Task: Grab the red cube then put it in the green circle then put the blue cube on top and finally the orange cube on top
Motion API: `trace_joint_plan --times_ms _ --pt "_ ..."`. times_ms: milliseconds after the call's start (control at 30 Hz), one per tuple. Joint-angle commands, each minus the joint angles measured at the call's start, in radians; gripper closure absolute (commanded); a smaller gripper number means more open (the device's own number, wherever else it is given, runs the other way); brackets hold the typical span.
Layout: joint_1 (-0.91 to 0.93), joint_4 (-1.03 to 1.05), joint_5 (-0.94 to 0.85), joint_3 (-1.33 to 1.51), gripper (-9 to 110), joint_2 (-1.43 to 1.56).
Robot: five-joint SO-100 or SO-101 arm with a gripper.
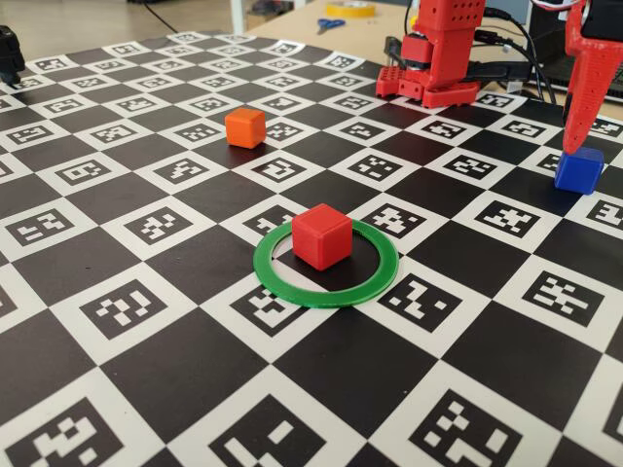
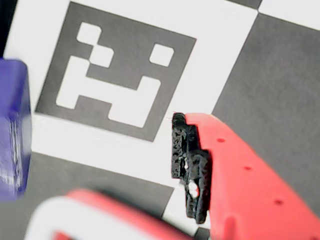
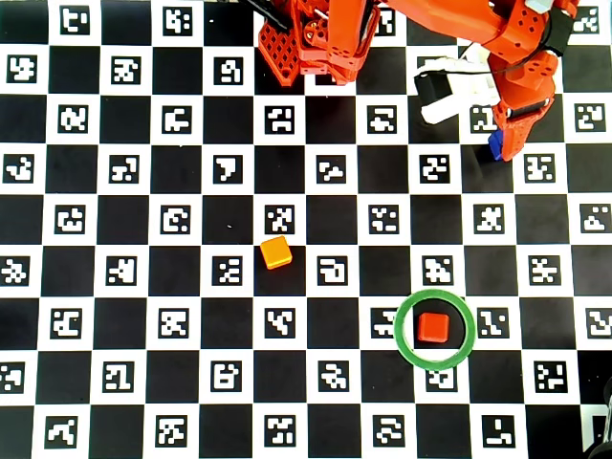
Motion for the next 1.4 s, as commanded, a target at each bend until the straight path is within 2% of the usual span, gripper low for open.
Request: trace_joint_plan --times_ms 0,1367 --pt "-0.009 -0.012 0.003 -0.089 59 0.011" --pt "0.081 -0.147 -0.017 -0.141 59 -0.147"
